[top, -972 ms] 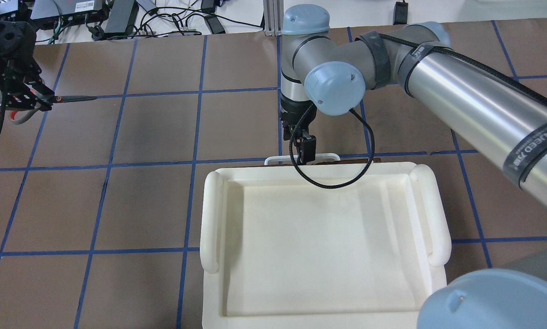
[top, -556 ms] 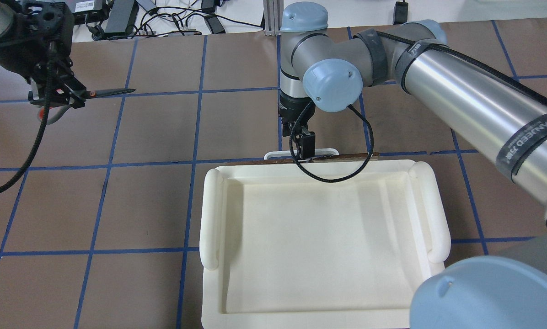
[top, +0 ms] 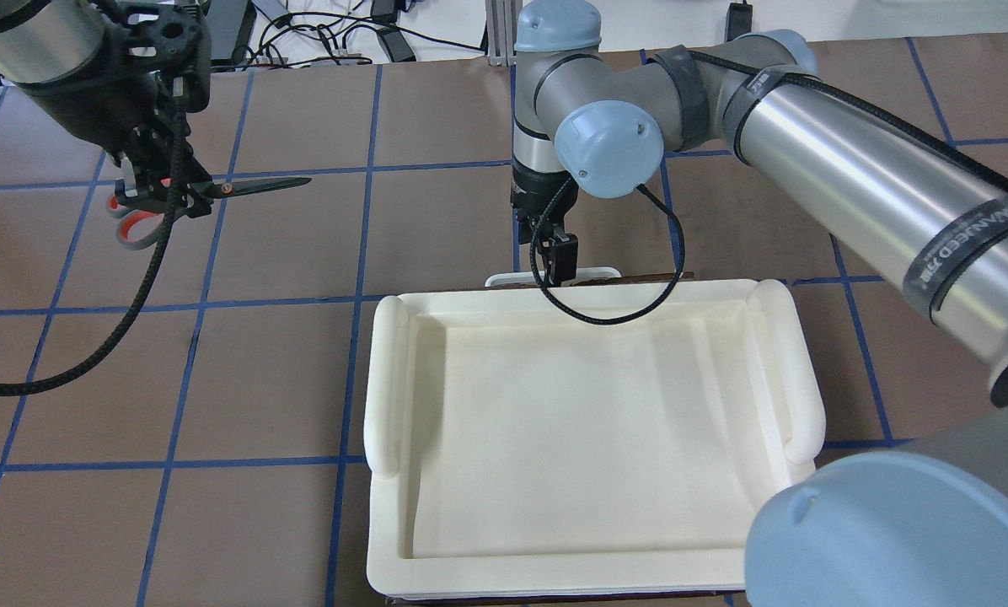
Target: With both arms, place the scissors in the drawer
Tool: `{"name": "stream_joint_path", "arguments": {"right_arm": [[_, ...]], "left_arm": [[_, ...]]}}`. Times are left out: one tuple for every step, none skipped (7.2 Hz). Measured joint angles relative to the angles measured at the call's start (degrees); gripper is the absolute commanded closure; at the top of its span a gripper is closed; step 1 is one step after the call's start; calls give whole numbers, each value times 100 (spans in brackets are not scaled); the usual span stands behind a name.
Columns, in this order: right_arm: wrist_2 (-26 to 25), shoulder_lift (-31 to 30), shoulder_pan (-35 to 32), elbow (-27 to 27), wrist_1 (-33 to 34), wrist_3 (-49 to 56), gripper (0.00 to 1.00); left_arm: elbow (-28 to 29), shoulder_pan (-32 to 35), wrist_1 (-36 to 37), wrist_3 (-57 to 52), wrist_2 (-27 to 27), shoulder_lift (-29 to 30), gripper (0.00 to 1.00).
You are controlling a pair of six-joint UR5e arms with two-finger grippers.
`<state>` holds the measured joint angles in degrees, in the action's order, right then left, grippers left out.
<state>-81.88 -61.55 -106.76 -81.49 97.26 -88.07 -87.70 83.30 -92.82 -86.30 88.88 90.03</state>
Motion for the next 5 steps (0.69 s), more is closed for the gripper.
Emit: {"name": "stream_joint_path", "arguments": {"right_arm": [[-4, 2, 5, 41, -5, 2, 0], [-9, 6, 14, 67, -4, 27, 0], [-11, 9, 22, 78, -5, 86, 0], [-11, 16, 27, 84, -4, 145, 0], [-17, 27, 33, 97, 1, 197, 0]], "left_arm": [[2, 7, -24, 5, 42, 5, 96], [1, 9, -36, -3, 69, 5, 96], [1, 11, -40, -12, 77, 12, 96], [4, 11, -42, -23, 78, 10, 96], [6, 10, -43, -31, 77, 3, 96]]}}
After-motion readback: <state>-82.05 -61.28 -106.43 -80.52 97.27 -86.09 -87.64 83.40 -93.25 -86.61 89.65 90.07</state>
